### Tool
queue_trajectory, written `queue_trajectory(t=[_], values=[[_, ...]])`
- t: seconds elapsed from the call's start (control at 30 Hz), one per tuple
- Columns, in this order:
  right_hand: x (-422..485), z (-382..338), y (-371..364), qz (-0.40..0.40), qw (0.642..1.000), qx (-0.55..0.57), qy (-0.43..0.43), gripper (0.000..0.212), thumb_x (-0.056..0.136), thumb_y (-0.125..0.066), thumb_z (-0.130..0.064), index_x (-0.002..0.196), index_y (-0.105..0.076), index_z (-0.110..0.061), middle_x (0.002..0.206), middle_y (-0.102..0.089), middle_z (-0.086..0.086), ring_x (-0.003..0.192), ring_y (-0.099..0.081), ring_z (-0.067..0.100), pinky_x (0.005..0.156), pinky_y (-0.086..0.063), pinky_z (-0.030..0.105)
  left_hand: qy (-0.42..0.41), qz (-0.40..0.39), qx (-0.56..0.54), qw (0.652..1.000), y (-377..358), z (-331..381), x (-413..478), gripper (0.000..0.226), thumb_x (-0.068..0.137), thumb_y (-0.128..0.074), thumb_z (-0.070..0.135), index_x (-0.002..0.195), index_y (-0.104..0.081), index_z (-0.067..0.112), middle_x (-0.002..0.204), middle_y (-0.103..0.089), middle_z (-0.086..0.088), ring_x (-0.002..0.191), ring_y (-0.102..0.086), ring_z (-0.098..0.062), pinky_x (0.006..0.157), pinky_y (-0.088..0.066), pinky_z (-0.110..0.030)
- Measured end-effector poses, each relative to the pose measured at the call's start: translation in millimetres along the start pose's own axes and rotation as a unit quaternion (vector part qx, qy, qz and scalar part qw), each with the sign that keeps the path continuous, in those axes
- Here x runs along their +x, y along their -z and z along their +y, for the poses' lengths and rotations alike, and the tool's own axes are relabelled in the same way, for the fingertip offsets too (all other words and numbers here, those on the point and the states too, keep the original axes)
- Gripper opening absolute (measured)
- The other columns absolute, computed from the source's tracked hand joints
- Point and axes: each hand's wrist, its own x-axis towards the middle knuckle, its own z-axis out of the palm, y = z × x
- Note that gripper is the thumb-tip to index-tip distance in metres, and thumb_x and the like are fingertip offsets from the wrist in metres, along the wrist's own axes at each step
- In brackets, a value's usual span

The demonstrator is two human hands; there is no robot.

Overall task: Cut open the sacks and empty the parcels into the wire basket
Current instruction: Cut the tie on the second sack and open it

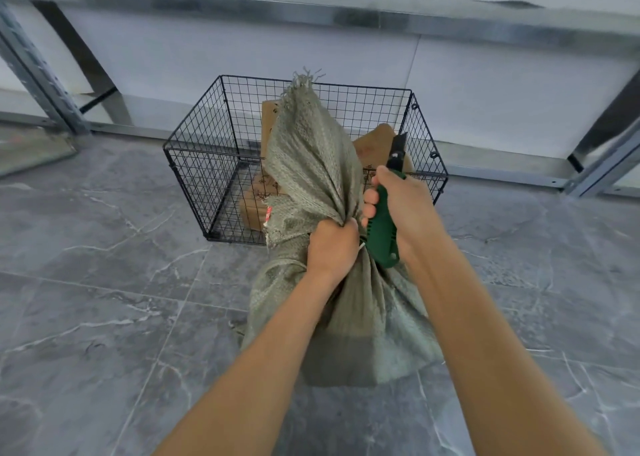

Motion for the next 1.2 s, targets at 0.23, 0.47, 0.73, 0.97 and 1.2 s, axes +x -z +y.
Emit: queue_trajectory(t=[0.23,0.47,0.73,0.97,1.2], values=[[-13,8,30,-0.013,0.992,-0.118,0.028,0.010,0.091,-0.059,-0.011,0.089,-0.062,-0.001,0.054,-0.059,0.008,0.036,-0.043,0.014,0.041,-0.043,0.023,-0.007,-0.009,-0.011,1.000,0,7,14,0.034,0.090,-0.050,0.023,0.112,-0.063,0.000,0.113,-0.063,-0.017,0.105,-0.057,-0.034,0.090,-0.046,-0.038],[-22,22,44,-0.073,0.980,-0.185,0.031,0.021,0.088,-0.066,-0.021,0.079,-0.064,-0.003,0.062,-0.064,0.004,0.039,-0.045,0.017,0.045,-0.046,0.029,-0.009,-0.025,-0.011,1.000,-4,10,18,0.019,0.088,-0.049,0.016,0.070,-0.053,0.010,0.067,-0.048,-0.006,0.065,-0.043,-0.026,0.057,-0.030,-0.032],[-27,27,43,-0.067,0.948,-0.292,0.109,0.023,0.087,-0.063,-0.014,0.078,-0.060,0.008,0.055,-0.056,0.021,0.037,-0.045,0.019,0.046,-0.044,0.025,-0.005,-0.019,-0.002,1.000,-5,12,18,0.018,0.088,-0.050,0.017,0.078,-0.060,0.007,0.078,-0.057,-0.010,0.074,-0.050,-0.026,0.062,-0.034,-0.032],[-33,31,35,-0.032,0.931,-0.332,0.149,0.016,0.088,-0.061,-0.013,0.076,-0.059,-0.002,0.048,-0.051,0.004,0.034,-0.044,0.009,0.041,-0.039,0.023,-0.001,-0.017,-0.008,1.000,-6,11,16,0.031,0.078,-0.056,0.023,0.092,-0.068,-0.001,0.089,-0.067,-0.017,0.084,-0.060,-0.030,0.072,-0.045,-0.038],[-38,28,33,-0.033,0.925,-0.341,0.164,0.025,0.088,-0.053,-0.011,0.079,-0.052,0.012,0.054,-0.048,0.011,0.040,-0.043,0.013,0.045,-0.037,0.029,0.013,-0.020,-0.038,0.999,1,17,7,0.019,0.084,-0.057,0.021,0.090,-0.067,0.006,0.091,-0.068,-0.012,0.090,-0.062,-0.027,0.076,-0.047,-0.035]])
